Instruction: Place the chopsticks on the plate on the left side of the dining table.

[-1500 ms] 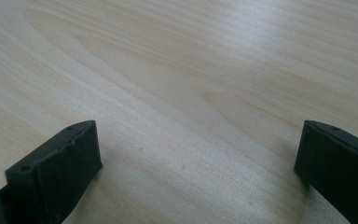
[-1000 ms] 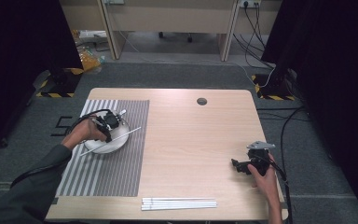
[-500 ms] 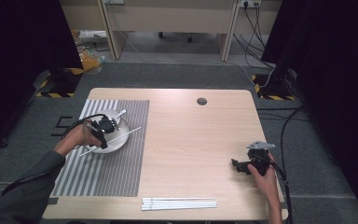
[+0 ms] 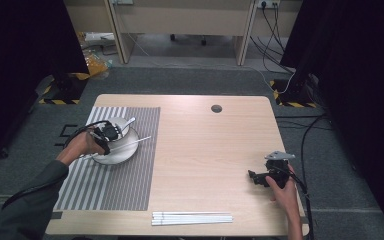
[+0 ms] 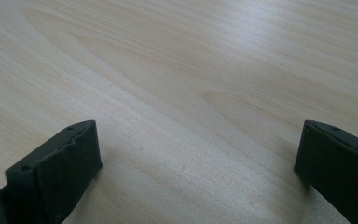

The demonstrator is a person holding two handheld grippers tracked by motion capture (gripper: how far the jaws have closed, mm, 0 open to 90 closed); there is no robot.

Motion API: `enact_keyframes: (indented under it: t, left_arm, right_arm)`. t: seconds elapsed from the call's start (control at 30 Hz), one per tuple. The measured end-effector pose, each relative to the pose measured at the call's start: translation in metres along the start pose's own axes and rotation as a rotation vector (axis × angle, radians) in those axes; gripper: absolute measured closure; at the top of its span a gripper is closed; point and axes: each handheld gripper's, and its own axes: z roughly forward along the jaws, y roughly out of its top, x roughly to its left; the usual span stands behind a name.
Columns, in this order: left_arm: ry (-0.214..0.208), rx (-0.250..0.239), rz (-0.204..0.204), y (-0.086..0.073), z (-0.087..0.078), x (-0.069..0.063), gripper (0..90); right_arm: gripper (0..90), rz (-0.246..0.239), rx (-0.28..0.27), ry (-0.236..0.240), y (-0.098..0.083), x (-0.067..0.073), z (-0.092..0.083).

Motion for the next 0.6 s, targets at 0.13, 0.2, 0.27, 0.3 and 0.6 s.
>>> enact_keyframes:
  t: [0.13, 0.2, 0.27, 0.3, 0.6]
  left_arm:
    - [0.008, -0.004, -0.035, -0.005, 0.002, 0.003, 59.1]
    - [0.009, -0.010, -0.052, -0.008, 0.003, 0.005, 58.0]
    - [0.005, -0.008, -0.060, -0.011, 0.002, 0.006, 56.9]
    - [0.002, -0.011, -0.062, -0.012, 0.001, 0.007, 56.3]
    - [-0.015, 0.002, -0.113, -0.018, 0.003, 0.017, 52.5]
  right_arm:
    - [0.3, 0.000, 0.000, 0.000, 0.000, 0.000, 0.000]
    - [0.3, 0.001, 0.000, 0.001, 0.000, 0.000, 0.000]
    - [0.3, 0.001, -0.001, 0.001, 0.000, 0.000, 0.000]
    - [0.3, 0.001, 0.001, 0.001, 0.000, 0.000, 0.000]
    - [0.3, 0.000, -0.001, 0.002, 0.000, 0.000, 0.000]
